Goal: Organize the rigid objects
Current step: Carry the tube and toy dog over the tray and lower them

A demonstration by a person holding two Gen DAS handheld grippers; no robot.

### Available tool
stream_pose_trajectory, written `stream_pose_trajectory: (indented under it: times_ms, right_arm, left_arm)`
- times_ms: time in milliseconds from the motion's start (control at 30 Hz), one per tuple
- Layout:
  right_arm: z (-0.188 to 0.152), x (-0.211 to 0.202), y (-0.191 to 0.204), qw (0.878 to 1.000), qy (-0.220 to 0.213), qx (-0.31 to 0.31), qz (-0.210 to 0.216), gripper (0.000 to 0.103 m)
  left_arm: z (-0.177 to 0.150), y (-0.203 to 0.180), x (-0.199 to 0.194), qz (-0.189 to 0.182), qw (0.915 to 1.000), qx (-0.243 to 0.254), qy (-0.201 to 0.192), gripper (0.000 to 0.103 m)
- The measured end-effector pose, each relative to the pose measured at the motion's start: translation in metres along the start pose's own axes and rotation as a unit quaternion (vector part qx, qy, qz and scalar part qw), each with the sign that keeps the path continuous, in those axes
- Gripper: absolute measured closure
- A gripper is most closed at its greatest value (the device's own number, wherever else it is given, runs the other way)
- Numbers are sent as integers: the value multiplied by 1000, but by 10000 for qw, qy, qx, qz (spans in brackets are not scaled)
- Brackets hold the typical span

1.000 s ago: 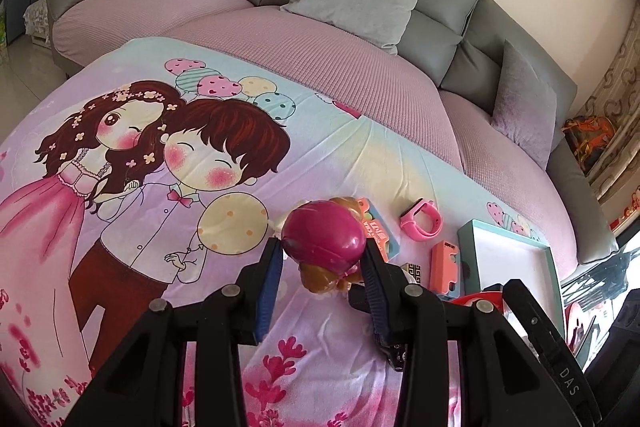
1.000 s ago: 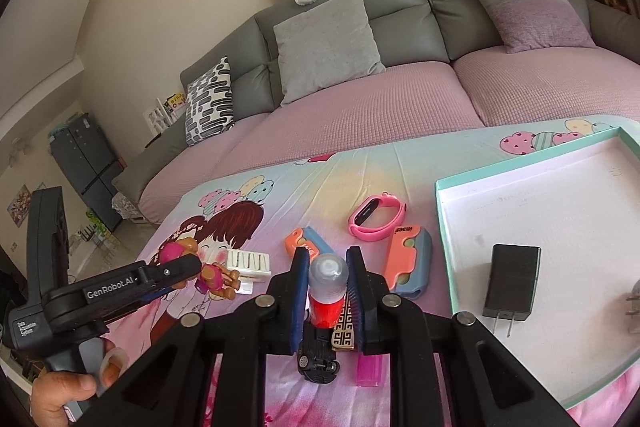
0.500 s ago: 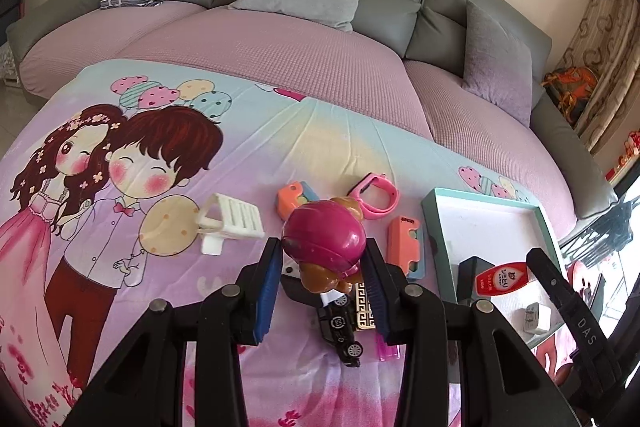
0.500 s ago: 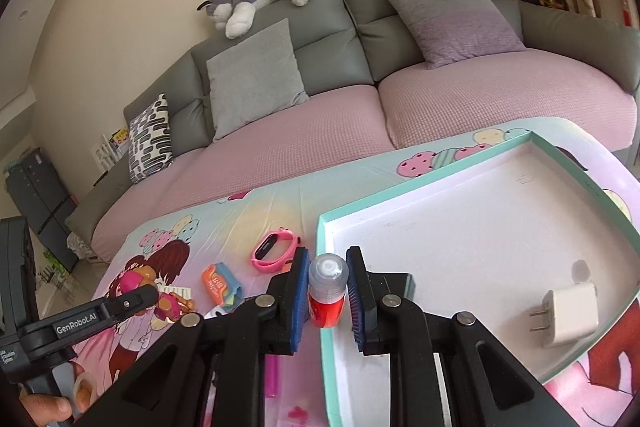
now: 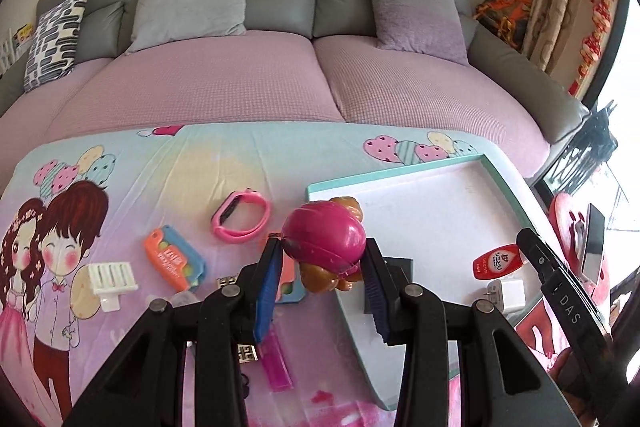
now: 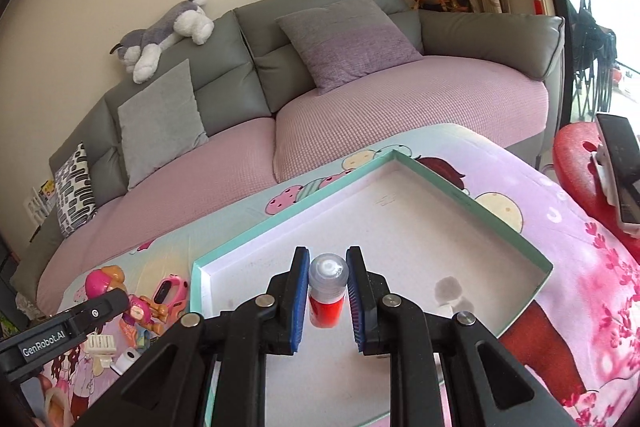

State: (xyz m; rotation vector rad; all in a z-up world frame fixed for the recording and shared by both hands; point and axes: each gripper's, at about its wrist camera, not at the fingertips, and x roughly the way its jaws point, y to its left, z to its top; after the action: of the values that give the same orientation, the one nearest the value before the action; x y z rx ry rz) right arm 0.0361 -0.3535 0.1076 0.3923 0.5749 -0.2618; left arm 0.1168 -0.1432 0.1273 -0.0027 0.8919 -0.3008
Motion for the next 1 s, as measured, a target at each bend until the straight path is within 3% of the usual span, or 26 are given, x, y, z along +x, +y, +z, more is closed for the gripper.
stream_pose_trajectory:
  times_ms: [300,567,1000]
  right_arm:
    - [5,-3,-20,9993,-136,205,-288,83]
    - [3,0,-24,9988,-131,258,-388,83]
    - [-1,10,-19,9991,71,158,-384,82]
  left_arm:
    - [14,-36,32,-252,9997,1,-3,62]
    - [-6,-66,55,-587,9978,298,61,61]
    - [-10,-71,61,-739,9965,341,201,61]
